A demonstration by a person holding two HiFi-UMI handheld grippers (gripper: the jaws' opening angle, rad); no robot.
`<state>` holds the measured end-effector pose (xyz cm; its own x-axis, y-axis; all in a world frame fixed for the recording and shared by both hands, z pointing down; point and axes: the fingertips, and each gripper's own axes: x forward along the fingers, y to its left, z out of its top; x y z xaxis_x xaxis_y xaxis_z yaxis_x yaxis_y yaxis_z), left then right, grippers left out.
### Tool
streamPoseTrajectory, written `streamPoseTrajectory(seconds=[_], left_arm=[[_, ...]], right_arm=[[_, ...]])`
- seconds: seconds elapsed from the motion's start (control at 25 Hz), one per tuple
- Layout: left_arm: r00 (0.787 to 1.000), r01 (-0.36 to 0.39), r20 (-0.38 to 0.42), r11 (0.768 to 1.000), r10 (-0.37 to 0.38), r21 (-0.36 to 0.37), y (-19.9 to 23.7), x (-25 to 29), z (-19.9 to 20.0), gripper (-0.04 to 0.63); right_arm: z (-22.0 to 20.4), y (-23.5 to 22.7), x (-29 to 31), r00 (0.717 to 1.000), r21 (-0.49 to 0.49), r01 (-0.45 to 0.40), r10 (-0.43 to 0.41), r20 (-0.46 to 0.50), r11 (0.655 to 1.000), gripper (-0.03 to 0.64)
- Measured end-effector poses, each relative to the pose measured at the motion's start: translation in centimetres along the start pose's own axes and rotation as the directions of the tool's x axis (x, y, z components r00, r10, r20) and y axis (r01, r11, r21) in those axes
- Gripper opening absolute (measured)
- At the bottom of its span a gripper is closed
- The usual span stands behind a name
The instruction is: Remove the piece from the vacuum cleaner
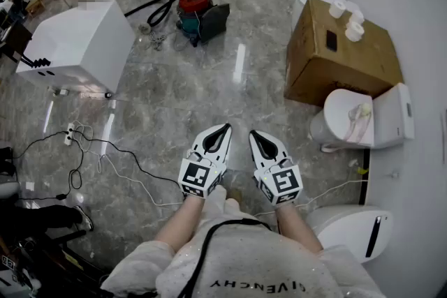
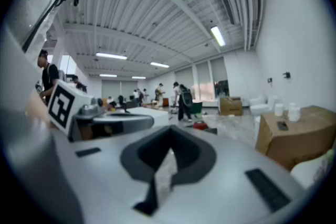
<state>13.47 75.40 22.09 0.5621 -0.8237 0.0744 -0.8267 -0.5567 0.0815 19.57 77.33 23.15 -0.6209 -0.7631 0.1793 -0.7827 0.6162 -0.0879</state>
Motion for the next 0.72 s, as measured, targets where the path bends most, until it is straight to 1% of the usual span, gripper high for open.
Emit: streamPoseTrajectory(seconds=[0.2,0.4,0.56,0.72], left_arm=[[1.0,0.024,-0.005,1.0,-0.024,-0.004,-1.8,-0.4,-1.3,0.021],[1.0,0.02,-0.004,1.0,-0.02,-0.021,-3.1,-0.5,-1.7,0.021],[1.0,0.007,-0.005,0.999,-0.008,-0.034,-2.7,0.0,-2.0,0.021],[1.0,0.003,-0.003,0.999,-0.004,-0.043,-1.4,1.7,-2.1,0.021]], right_arm=[[-0.1,0.2,-1.1,1.0,-0.01,-0.006,0.006,0.006,1.0,0.014],[-0.9,0.4,-1.9,1.0,-0.018,-0.016,0.016,-0.003,1.0,0.014],[-1.2,0.3,-1.9,1.0,-0.019,-0.019,0.019,-0.012,1.0,0.014],[-1.3,-1.2,-1.0,1.0,-0.026,-0.002,0.002,-0.017,1.0,0.014]])
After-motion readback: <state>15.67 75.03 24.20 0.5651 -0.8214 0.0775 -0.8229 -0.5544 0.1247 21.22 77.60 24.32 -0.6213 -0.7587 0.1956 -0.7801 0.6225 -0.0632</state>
